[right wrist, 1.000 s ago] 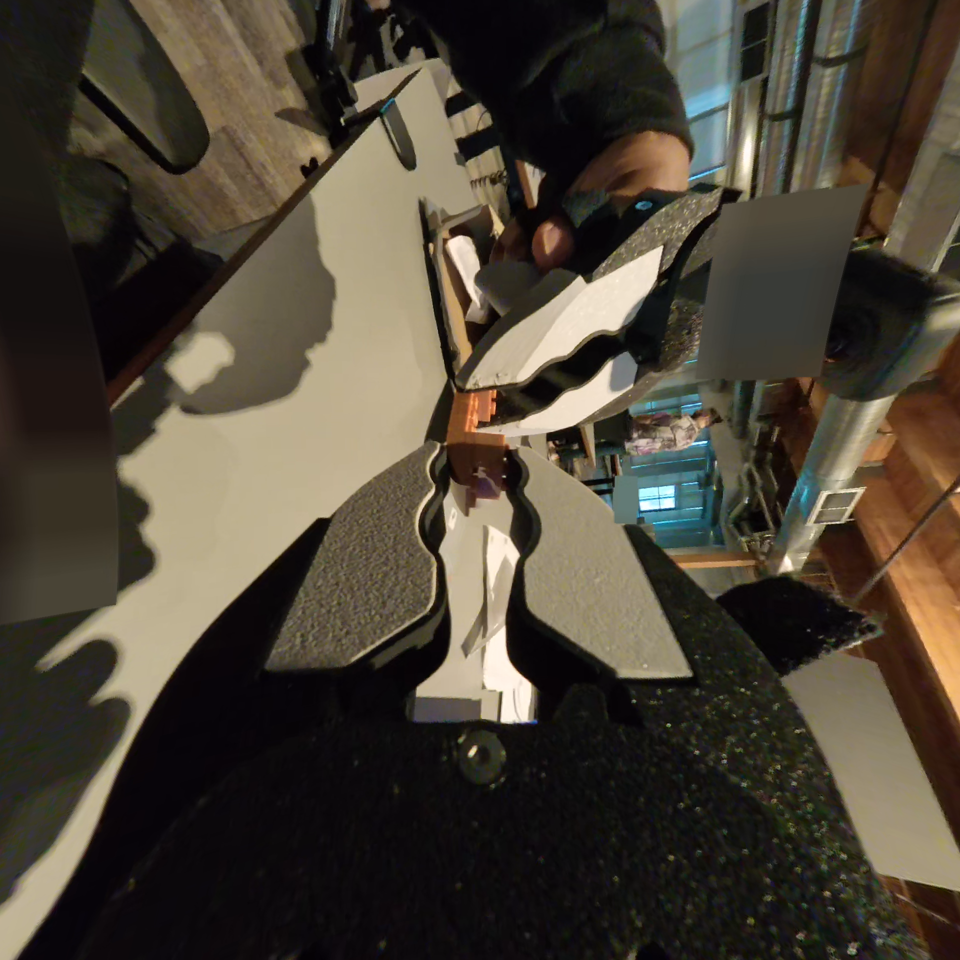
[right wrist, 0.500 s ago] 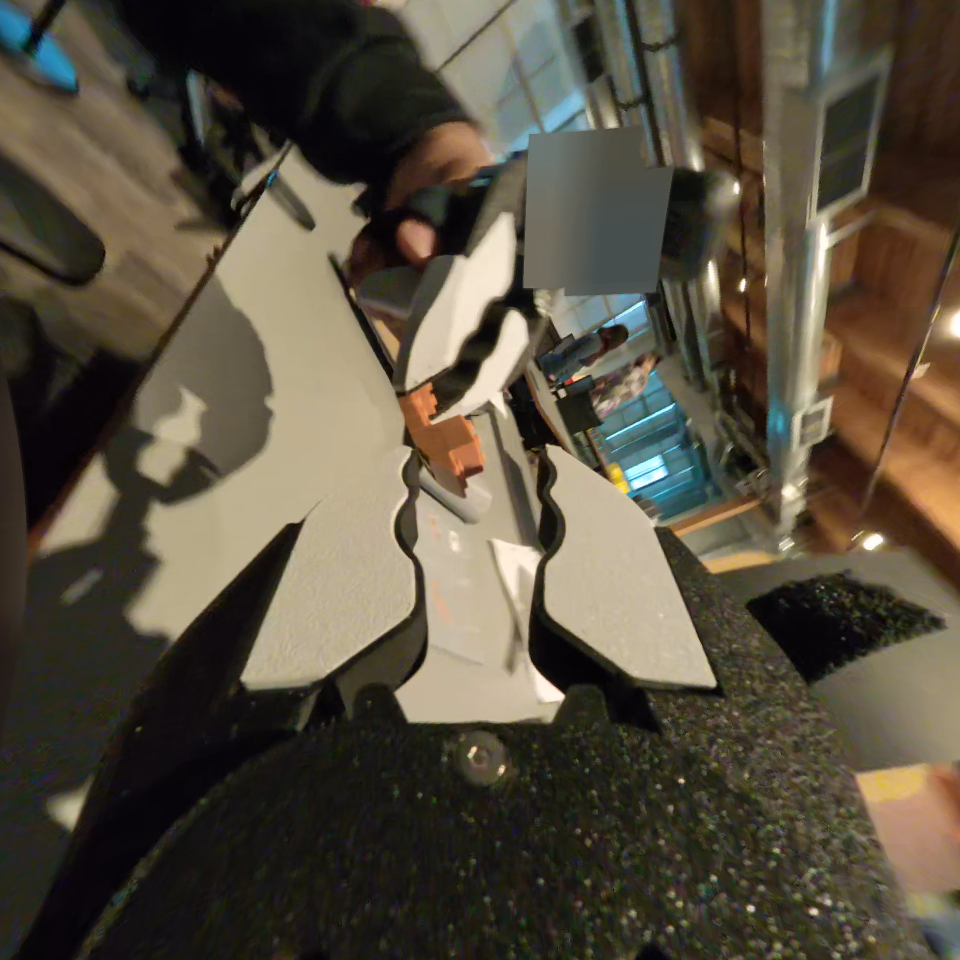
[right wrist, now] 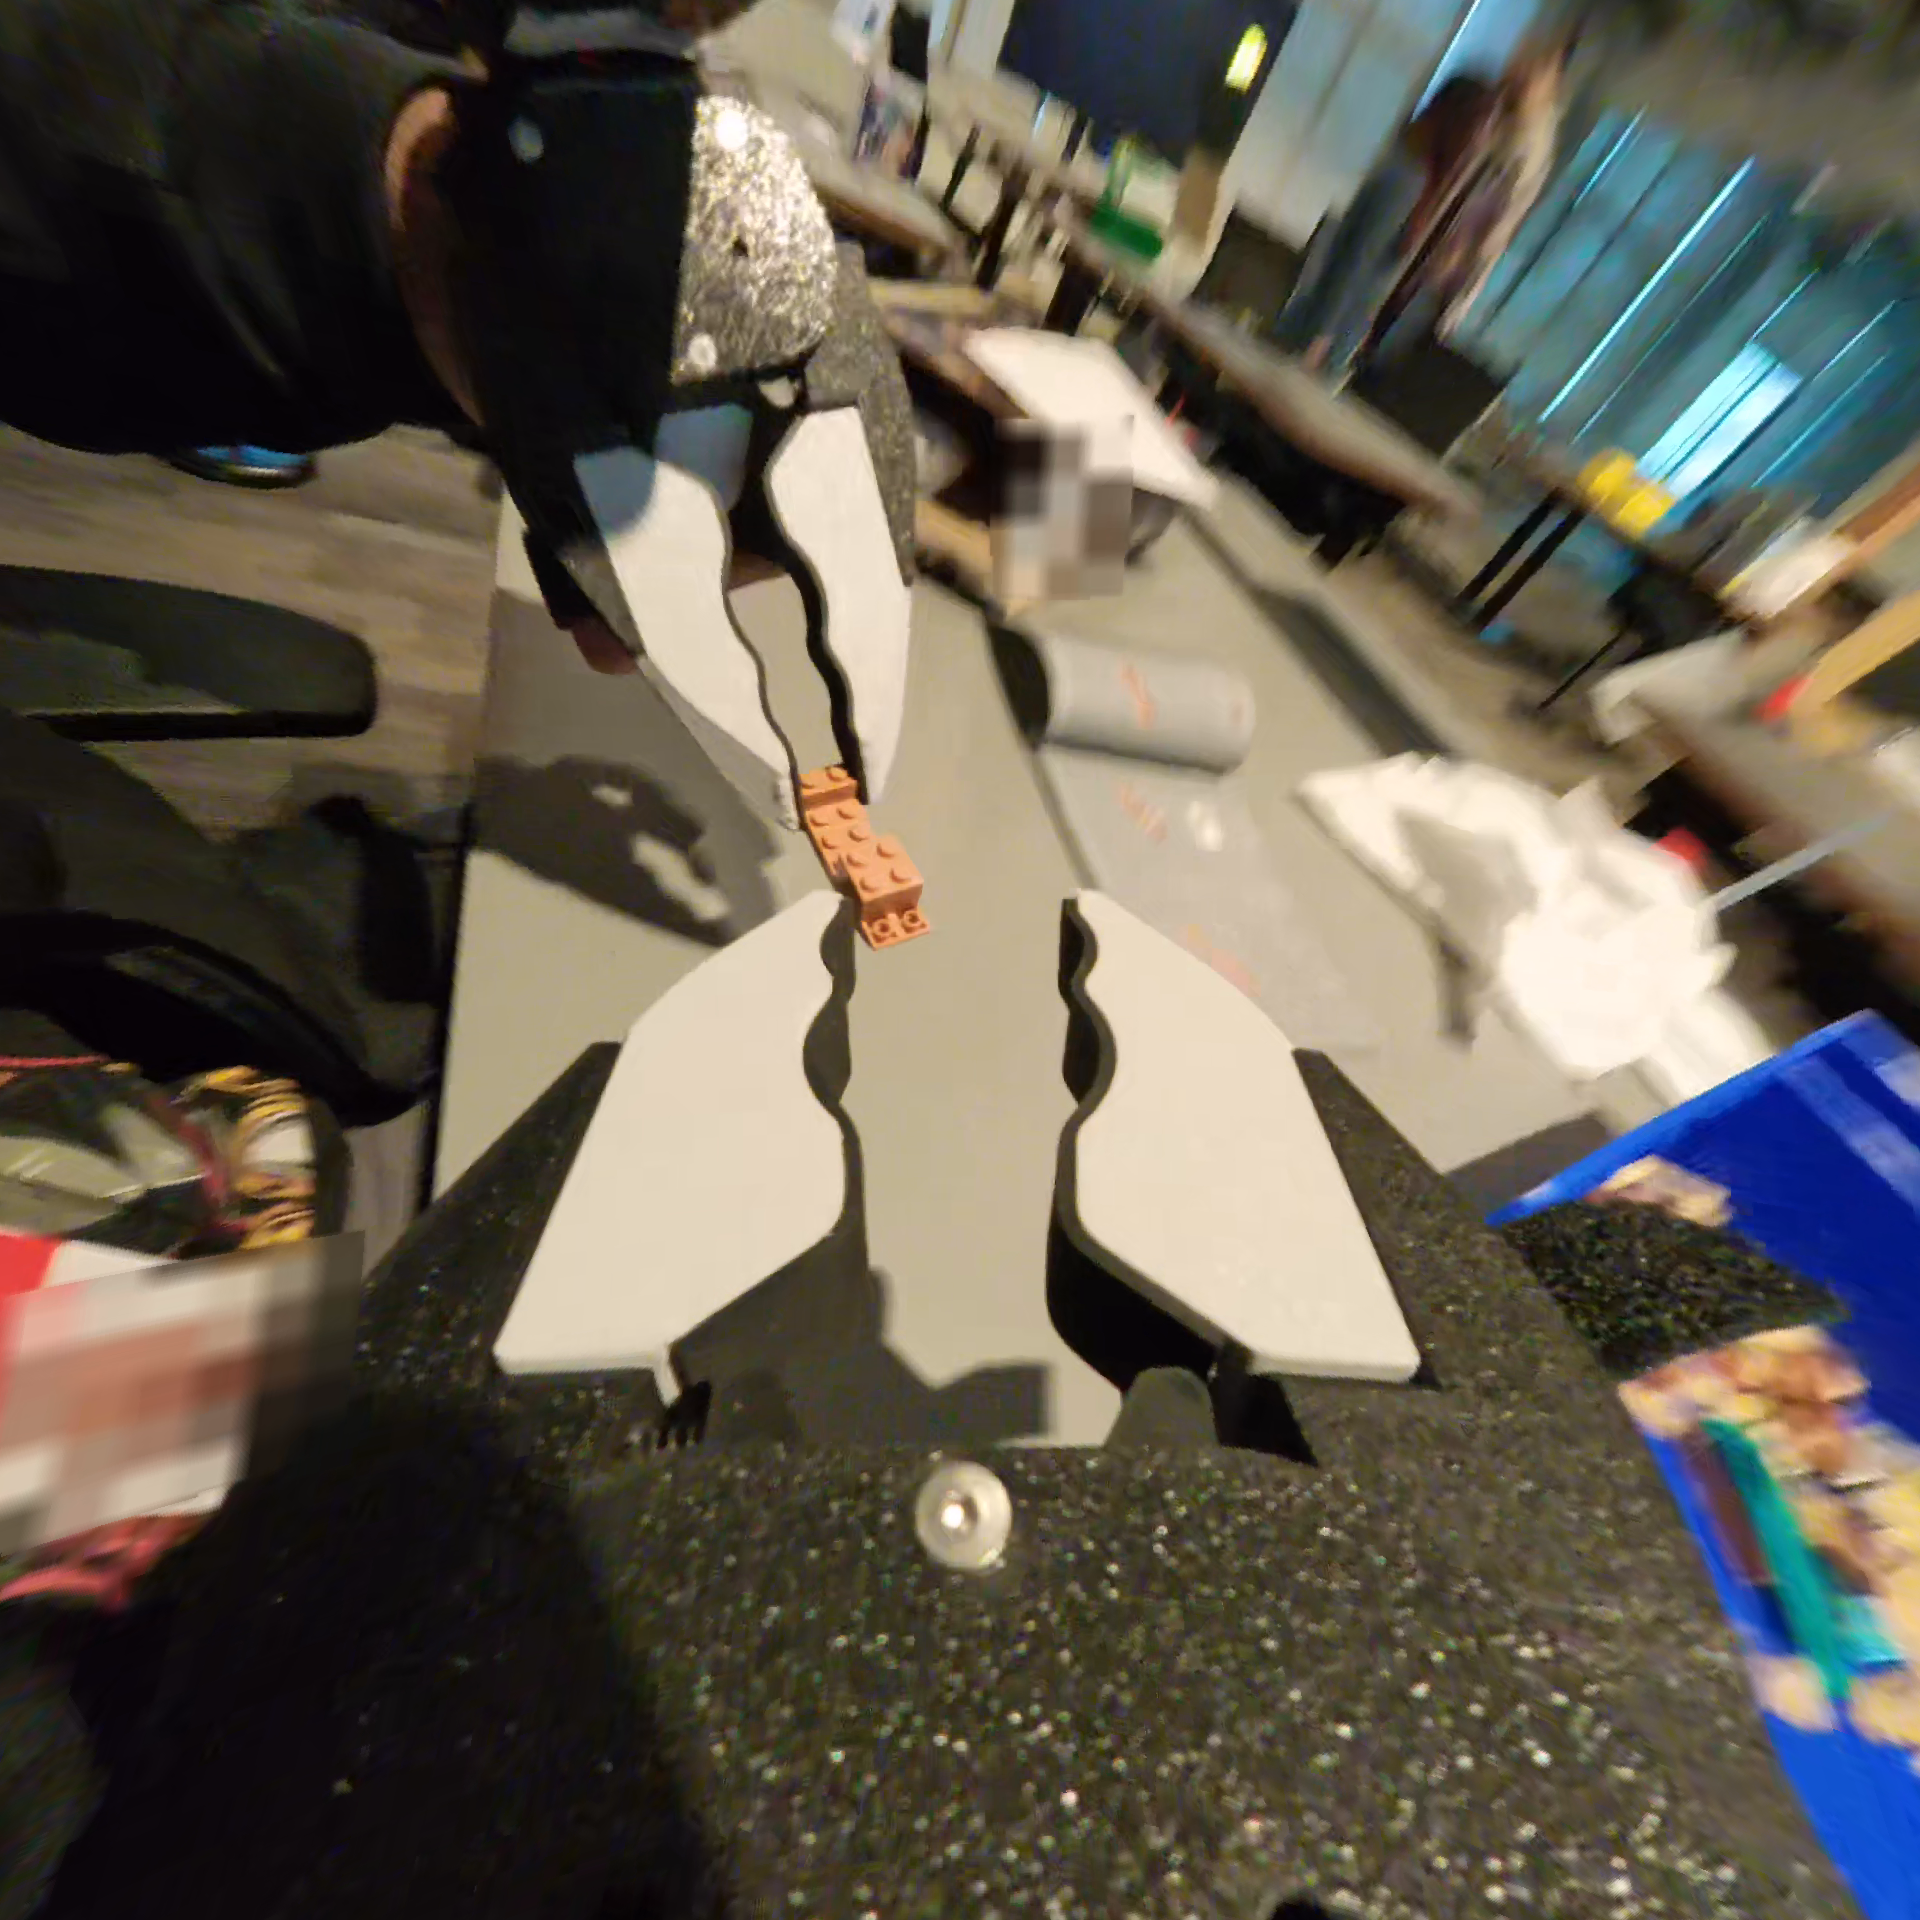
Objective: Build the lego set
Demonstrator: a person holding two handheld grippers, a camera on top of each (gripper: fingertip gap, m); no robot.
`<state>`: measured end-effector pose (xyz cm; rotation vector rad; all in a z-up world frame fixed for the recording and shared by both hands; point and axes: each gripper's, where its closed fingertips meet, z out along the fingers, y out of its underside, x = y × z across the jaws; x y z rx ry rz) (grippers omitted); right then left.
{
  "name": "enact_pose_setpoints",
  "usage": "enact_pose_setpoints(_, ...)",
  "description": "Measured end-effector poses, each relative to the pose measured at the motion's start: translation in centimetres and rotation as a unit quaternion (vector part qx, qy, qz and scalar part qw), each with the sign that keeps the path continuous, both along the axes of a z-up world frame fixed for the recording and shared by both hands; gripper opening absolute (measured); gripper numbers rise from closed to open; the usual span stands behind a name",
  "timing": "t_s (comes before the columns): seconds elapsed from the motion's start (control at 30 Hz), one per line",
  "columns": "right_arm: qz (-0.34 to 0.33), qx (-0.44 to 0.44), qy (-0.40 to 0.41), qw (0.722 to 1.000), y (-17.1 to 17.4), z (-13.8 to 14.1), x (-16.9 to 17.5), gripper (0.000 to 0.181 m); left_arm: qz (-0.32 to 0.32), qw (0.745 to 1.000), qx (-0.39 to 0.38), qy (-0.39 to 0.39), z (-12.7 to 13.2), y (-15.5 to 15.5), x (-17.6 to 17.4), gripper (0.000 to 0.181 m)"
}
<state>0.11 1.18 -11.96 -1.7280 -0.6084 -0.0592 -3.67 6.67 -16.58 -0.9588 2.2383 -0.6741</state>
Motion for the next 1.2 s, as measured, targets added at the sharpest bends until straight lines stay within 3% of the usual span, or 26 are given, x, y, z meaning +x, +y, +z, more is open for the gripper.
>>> enact_pose_setpoints(0.03, -0.001, -0.019, 0.016, 1.000, 0.1, -0.7, 0.1, 0.037, 0.001, 1.000, 0.014, 0.015, -1.2, 0.3, -0.1, 0.017)
enact_pose_setpoints(0.23, -0.012, -0.081, 0.034, 0.996, 0.4, -4.0, 1.1, 0.038, 0.022, 0.995, -0.033, 0.093, -5.1, 0.6, -0.1, 0.016)
enact_pose_setpoints(0.43, -0.029, -0.077, 0.033, 0.996, 0.1, -4.2, 3.3, 0.037, 0.033, 0.992, -0.056, 0.108, -6.9, 1.3, 0.5, 0.016)
enact_pose_setpoints(0.73, -0.142, -0.061, 0.049, 0.987, -1.0, 0.0, 13.6, 0.033, 0.038, 0.991, -0.079, 0.097, -7.3, 2.0, 1.0, 0.022)
enact_pose_setpoints(0.97, -0.244, -0.119, 0.016, 0.962, 2.1, 0.9, 22.2, 0.031, 0.038, 0.992, -0.094, 0.081, -7.0, 2.4, 0.7, 0.035)
enact_pose_setpoints(1.07, -0.270, -0.174, -0.035, 0.946, 4.6, 0.0, 25.9, 0.031, 0.044, 0.992, -0.096, 0.067, -7.0, 2.8, 0.7, 0.036)
enact_pose_setpoints(1.2, -0.270, -0.257, -0.178, 0.911, 7.3, -2.9, 30.7, 0.034, 0.061, 0.992, -0.103, 0.041, -6.9, 3.4, 0.7, 0.034)
